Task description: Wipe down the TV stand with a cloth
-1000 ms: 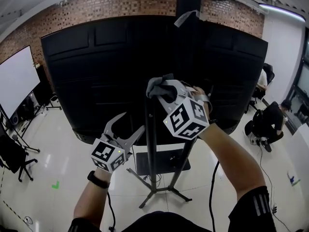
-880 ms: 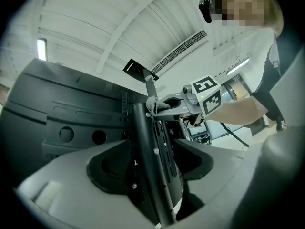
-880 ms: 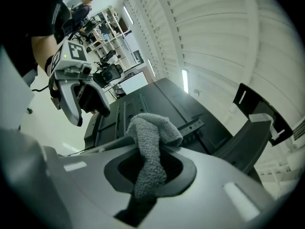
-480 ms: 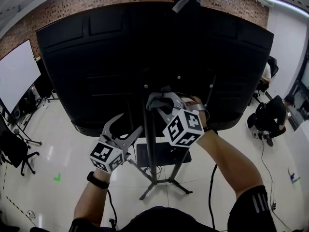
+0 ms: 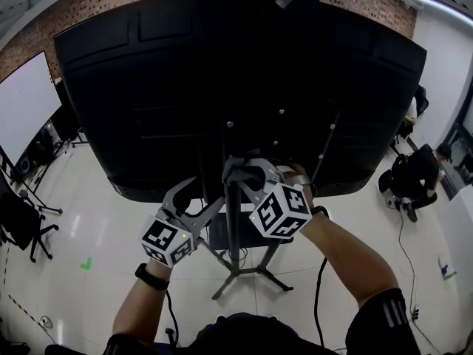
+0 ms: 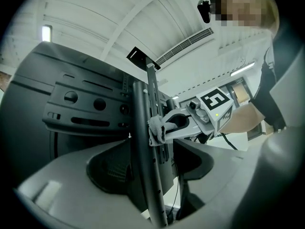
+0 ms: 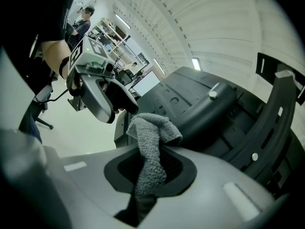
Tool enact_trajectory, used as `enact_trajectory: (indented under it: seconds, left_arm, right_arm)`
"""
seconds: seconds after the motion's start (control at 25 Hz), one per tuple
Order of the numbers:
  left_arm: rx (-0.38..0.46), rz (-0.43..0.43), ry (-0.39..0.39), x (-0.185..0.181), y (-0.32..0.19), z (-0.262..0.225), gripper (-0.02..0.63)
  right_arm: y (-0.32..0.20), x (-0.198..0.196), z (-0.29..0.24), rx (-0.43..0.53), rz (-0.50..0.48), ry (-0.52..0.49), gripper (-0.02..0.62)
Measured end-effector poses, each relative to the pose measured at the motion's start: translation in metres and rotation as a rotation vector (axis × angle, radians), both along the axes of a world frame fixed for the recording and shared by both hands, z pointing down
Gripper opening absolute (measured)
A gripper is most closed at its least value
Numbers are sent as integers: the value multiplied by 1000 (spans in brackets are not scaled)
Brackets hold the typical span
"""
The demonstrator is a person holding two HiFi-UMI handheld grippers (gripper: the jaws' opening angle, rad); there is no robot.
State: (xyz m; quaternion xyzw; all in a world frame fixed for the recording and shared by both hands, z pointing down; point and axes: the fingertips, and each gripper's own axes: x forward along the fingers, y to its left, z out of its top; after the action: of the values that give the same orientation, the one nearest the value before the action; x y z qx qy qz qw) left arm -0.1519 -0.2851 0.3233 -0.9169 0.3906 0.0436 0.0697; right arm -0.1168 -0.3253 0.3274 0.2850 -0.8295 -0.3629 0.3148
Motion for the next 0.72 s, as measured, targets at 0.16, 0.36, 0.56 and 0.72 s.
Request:
enact_trajectory:
  seconds: [0.16,0.36,0.56,0.72]
  left_arm:
    - [-27,16,-1,0,-3,18,305]
    - [-54,34,-11,2,-5,42,305]
    - [-89,53,0,1,-4,70,305]
    - [-103,64,-22,1,-6,98,305]
  right_arm:
    - [4,-6,18,-37,-17,-13,43]
    - [7,-13,45,-88,-40,-26,41]
    - [9,-19,83,-151,-54,-14,41]
    - [8,-21,112,-179,-61,-6,41]
